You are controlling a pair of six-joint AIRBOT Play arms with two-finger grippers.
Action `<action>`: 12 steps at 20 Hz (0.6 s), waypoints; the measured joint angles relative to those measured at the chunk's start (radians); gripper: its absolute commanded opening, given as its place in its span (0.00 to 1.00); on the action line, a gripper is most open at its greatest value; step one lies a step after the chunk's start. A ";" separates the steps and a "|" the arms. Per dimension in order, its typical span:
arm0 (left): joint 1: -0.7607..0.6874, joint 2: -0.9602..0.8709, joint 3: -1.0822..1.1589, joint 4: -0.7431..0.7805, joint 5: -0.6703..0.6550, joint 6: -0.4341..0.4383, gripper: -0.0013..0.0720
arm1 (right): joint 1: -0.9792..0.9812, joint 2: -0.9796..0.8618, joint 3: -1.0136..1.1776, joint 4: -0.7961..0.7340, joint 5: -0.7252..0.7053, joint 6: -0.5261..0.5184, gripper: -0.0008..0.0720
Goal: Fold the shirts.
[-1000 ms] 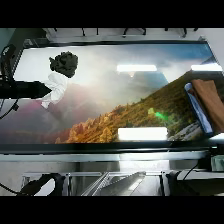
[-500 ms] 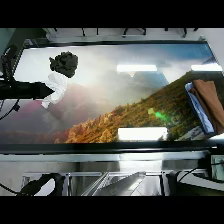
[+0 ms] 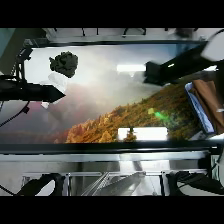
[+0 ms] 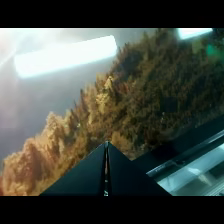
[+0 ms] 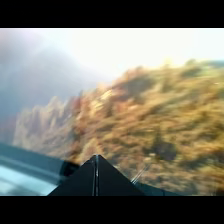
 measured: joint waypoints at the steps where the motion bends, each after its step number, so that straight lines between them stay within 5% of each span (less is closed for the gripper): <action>1: -0.030 0.000 0.000 0.003 0.000 0.000 0.04 | 0.062 -0.014 -0.019 -0.011 -0.034 0.006 0.05; 12: -0.214 0.000 0.000 0.144 0.008 -0.009 0.04 | 0.268 -0.134 -0.073 -0.034 -0.086 0.019 0.05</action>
